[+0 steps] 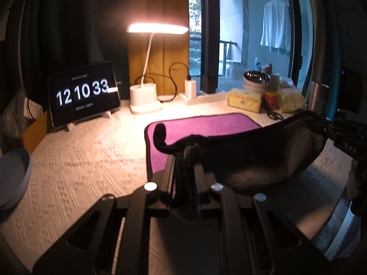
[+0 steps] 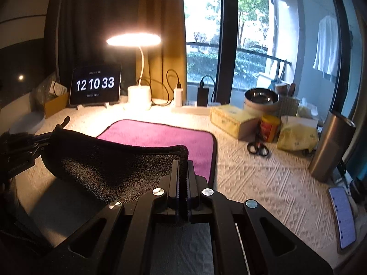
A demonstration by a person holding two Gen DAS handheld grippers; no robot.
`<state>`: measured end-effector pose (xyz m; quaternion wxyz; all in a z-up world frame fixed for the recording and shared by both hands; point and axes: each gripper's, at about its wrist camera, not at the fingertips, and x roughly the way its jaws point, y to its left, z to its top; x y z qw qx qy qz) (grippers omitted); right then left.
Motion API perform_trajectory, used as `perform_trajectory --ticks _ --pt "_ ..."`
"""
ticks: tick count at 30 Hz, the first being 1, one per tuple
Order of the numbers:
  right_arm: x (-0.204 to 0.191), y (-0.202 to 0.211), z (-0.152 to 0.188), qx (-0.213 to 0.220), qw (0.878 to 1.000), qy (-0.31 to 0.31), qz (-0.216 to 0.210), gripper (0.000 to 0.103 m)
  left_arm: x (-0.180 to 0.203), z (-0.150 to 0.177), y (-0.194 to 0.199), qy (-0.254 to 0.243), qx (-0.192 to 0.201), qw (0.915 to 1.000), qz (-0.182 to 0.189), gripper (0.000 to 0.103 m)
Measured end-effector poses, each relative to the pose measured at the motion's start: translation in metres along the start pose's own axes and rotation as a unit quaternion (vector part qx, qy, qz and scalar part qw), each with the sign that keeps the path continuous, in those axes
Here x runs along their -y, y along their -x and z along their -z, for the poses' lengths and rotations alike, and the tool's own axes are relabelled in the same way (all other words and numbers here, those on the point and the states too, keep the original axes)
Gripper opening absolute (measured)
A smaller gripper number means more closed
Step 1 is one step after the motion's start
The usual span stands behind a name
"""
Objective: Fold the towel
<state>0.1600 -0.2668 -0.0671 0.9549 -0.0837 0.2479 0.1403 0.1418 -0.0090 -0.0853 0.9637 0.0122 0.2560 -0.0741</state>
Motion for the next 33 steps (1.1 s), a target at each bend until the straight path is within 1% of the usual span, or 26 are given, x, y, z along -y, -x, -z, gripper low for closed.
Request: perform_trajectory --ticks 9,17,19,21,25,29,33 --pt "0.005 -0.005 -0.021 0.029 1.0 0.003 0.005 0.005 -0.007 -0.024 -0.011 0.017 0.02 0.9997 0.002 0.015" --pt "0.01 -0.023 -0.039 0.047 0.999 0.009 0.01 0.005 -0.012 -0.045 -0.036 0.027 0.034 0.999 -0.008 0.015" --pt "0.012 -0.03 -0.043 0.052 0.999 0.01 0.013 0.005 -0.014 -0.049 -0.046 0.03 0.031 0.999 -0.01 0.015" --pt "0.014 -0.04 -0.047 0.054 0.998 0.006 0.014 0.005 -0.018 -0.055 -0.057 0.048 0.022 0.9986 -0.006 0.015" --pt "0.016 -0.058 -0.052 0.055 0.998 0.005 0.017 0.005 -0.023 -0.065 -0.072 0.065 0.022 0.9976 -0.01 0.015" --pt "0.017 -0.073 -0.055 0.057 0.998 0.011 0.025 0.005 -0.028 -0.074 -0.085 0.059 0.021 0.9979 -0.02 0.015" --pt "0.022 -0.088 -0.057 0.052 0.998 0.009 0.032 0.005 -0.033 -0.078 -0.099 0.051 0.018 0.9983 -0.021 0.015"
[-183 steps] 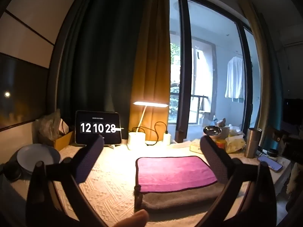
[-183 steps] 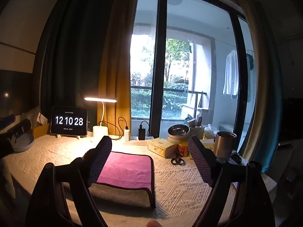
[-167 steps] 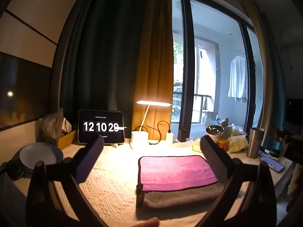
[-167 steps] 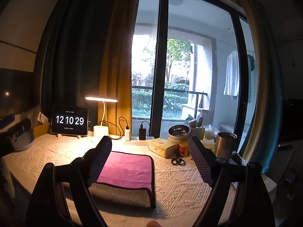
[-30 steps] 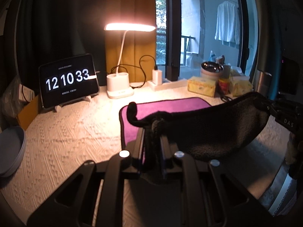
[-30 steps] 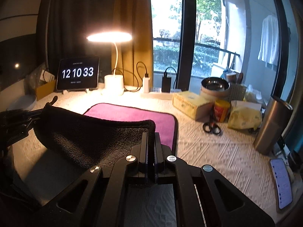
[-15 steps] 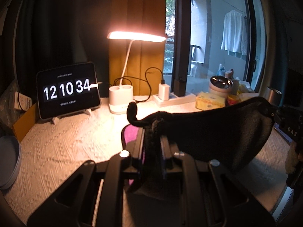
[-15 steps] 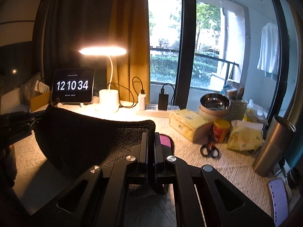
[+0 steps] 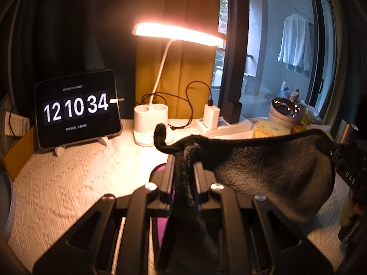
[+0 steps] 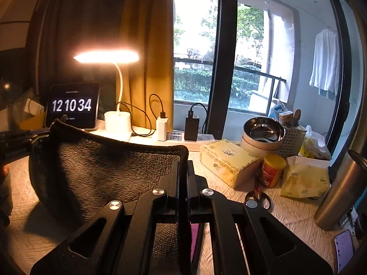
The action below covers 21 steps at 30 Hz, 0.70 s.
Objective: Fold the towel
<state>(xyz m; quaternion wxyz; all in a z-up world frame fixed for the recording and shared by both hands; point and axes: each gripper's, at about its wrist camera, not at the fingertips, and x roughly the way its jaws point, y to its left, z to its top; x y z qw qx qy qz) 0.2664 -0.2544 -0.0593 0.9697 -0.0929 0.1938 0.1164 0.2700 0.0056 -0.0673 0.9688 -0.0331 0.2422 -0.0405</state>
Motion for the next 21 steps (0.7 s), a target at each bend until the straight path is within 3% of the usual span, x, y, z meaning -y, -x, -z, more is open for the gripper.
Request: perform_trajectory --ticks 21 --pt "0.007 -0.054 -0.011 -0.014 1.0 0.005 0.02 0.005 0.009 -0.012 -0.06 -0.01 -0.028 0.9993 -0.021 0.015"
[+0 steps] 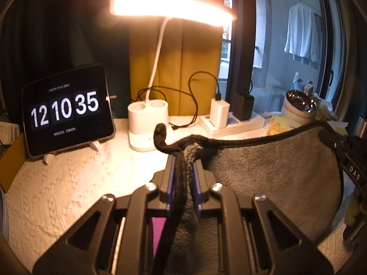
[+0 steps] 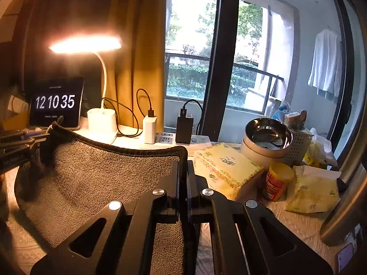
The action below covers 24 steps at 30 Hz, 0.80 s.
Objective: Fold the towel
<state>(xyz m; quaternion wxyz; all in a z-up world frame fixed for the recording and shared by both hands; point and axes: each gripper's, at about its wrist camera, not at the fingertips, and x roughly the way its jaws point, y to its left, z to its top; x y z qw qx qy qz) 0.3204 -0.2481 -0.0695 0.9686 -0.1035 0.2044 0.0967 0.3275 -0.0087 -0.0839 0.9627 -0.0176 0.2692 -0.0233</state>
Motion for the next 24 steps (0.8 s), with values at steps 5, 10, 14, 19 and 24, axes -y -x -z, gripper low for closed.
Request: perform_trajectory --ticks 5,10,14,19,24 --pt "0.002 -0.018 0.001 -0.016 1.0 -0.009 0.002 0.005 -0.001 0.002 -0.02 0.009 -0.033 0.9993 0.012 0.015" --pt "0.002 -0.035 0.005 -0.036 0.999 -0.018 0.002 0.005 -0.003 0.006 -0.038 0.018 -0.063 0.9977 0.014 0.015" --pt "0.001 -0.049 0.01 -0.069 0.997 -0.016 -0.007 0.005 -0.001 0.009 -0.049 0.015 -0.082 0.9964 0.014 0.015" --pt "-0.001 -0.068 0.018 -0.113 0.993 -0.009 -0.016 0.005 0.0 0.011 -0.062 0.016 -0.107 0.9939 0.019 0.015" --pt "-0.001 -0.083 0.021 -0.15 0.989 -0.007 -0.016 0.005 -0.006 0.013 -0.07 0.026 -0.124 0.9918 0.018 0.017"
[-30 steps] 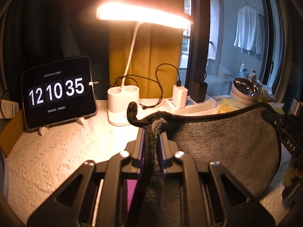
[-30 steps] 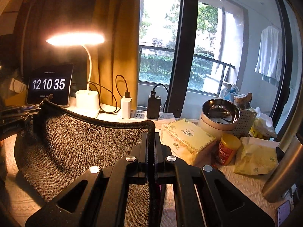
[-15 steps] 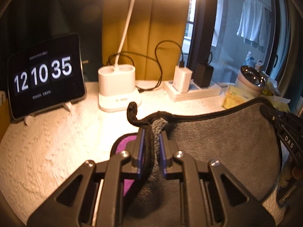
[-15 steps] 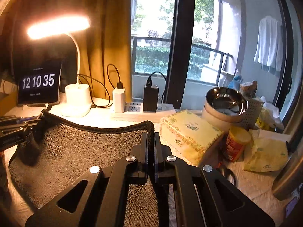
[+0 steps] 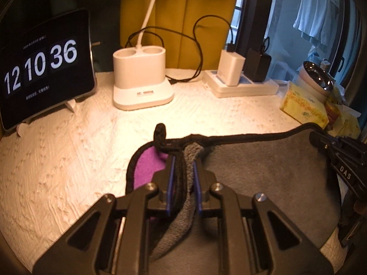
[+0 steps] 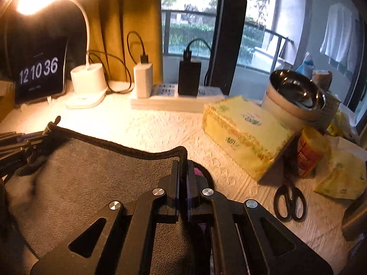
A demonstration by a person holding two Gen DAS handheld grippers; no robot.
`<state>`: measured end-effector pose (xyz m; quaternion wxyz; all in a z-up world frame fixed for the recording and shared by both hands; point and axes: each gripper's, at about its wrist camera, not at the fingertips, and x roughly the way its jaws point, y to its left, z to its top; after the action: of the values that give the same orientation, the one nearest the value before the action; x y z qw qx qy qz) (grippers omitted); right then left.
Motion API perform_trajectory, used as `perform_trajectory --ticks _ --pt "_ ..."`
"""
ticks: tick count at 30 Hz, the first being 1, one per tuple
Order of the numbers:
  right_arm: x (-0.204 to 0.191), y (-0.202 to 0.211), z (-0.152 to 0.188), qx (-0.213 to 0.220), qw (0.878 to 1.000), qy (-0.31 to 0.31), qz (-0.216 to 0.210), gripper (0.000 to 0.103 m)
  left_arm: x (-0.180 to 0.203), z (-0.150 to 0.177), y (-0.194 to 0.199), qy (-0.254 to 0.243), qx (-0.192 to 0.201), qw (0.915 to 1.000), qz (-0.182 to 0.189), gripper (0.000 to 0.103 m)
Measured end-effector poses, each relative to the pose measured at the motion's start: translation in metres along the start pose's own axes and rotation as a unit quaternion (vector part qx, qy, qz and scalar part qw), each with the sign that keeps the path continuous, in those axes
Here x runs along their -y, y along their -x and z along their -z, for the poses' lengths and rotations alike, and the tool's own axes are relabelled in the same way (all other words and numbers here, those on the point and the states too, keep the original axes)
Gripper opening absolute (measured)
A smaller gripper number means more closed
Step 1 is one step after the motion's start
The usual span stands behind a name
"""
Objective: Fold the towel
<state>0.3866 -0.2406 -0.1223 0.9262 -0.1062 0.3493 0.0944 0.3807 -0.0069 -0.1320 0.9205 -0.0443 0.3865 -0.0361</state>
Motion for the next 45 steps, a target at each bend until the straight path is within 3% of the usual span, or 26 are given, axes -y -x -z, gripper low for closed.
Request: perform_trajectory --ticks 7,12,19,23,25,27,29,32,45 --pt "-0.002 -0.012 -0.002 -0.029 0.999 0.007 0.011 0.005 -0.002 0.002 -0.015 0.002 -0.039 0.9992 -0.004 0.019" --pt "-0.005 -0.027 -0.001 -0.068 0.997 0.016 0.012 0.005 0.004 0.003 -0.015 -0.015 -0.041 0.9989 -0.019 0.021" --pt "-0.007 -0.029 0.0 -0.071 0.997 0.019 0.018 0.006 0.003 0.001 -0.007 -0.013 -0.035 0.9991 -0.022 0.024" --pt "-0.008 -0.028 -0.001 -0.07 0.997 0.022 0.02 0.012 0.005 0.001 0.003 -0.018 -0.022 0.999 -0.035 0.032" --pt "-0.009 -0.025 0.0 -0.068 0.997 0.026 0.024 0.023 0.007 0.002 0.008 -0.023 -0.015 0.9989 -0.038 0.043" --pt "-0.01 -0.021 0.001 -0.065 0.997 0.03 0.029 0.035 0.006 0.003 0.012 -0.018 -0.008 0.9992 -0.035 0.077" --pt "-0.009 -0.017 0.0 -0.064 0.997 0.026 0.029 0.044 0.005 0.003 0.016 -0.014 -0.003 0.9995 -0.029 0.087" --pt "-0.003 -0.007 0.001 -0.056 0.998 0.014 0.034 0.055 0.006 0.003 0.027 -0.014 0.006 0.9997 -0.021 0.087" --pt "0.017 0.054 0.009 -0.021 0.999 -0.027 0.035 0.056 0.014 0.009 0.081 -0.018 0.042 0.9989 0.002 0.087"
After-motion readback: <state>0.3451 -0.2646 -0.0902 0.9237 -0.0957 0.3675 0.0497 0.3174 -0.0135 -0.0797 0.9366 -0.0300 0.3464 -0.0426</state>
